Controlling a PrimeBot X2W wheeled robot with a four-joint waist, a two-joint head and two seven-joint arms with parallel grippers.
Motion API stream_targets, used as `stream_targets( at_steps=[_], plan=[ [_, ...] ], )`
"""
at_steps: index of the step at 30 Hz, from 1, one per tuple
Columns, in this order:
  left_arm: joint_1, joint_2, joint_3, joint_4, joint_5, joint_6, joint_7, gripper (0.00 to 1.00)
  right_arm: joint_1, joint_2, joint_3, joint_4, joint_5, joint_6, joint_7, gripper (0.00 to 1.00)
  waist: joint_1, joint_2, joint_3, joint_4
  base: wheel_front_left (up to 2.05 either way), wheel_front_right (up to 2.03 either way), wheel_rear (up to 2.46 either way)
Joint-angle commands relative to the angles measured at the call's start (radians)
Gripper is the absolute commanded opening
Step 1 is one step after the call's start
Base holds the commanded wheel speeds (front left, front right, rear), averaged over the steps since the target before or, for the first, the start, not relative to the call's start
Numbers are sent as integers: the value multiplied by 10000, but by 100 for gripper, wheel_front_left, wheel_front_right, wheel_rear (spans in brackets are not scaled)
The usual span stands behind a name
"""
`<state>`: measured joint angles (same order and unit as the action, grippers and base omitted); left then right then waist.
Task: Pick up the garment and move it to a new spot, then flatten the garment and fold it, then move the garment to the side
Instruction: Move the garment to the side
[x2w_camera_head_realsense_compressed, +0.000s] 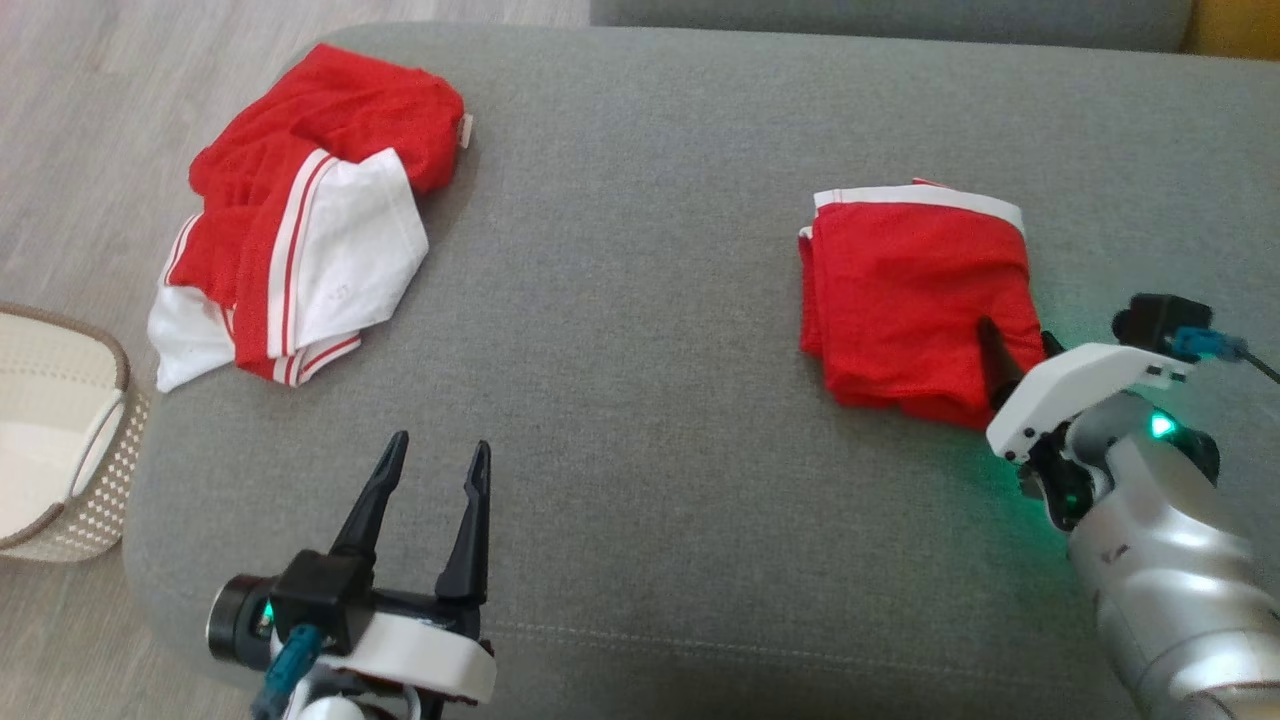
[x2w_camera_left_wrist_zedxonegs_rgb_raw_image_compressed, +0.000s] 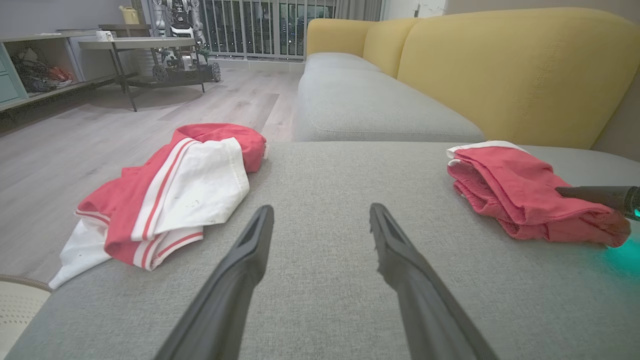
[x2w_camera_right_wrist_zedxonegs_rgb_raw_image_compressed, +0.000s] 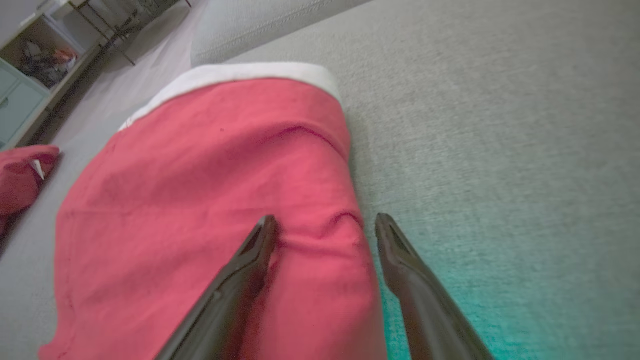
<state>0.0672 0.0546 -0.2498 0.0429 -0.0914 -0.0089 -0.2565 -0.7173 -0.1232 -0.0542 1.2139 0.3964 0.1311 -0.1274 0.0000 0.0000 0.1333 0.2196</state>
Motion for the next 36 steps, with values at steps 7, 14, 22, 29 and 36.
stream_targets(
  at_steps=[7, 14, 22, 29, 36],
  plan=[
    [-488, -43, 299, -273, -33, -4, -53, 100, -718, 110, 416, 490, -725, -4, 376, 0, 0, 0, 143, 23, 0, 0, 0],
    [-501, -43, 430, -351, -43, 36, -53, 100, -1064, -324, 678, 637, -1913, -4, -56, 0, 0, 0, 262, -623, 0, 0, 0],
    [-603, -43, 528, -543, 7, -60, -53, 100, -1511, -1089, 822, 661, -3222, -4, -276, 0, 0, 0, 443, -1789, 0, 0, 0],
    [-684, -43, 720, -816, 125, -308, -53, 100, -1868, -1455, 514, 375, -4149, -4, -439, 0, 0, 0, 679, -2724, 0, 0, 0],
    [-831, 158, 230, -1593, -263, -1074, -53, 100, -2052, -1611, -192, -160, -4875, -4, -304, 0, 0, 0, 866, -3277, 0, 0, 0]
  ],
)
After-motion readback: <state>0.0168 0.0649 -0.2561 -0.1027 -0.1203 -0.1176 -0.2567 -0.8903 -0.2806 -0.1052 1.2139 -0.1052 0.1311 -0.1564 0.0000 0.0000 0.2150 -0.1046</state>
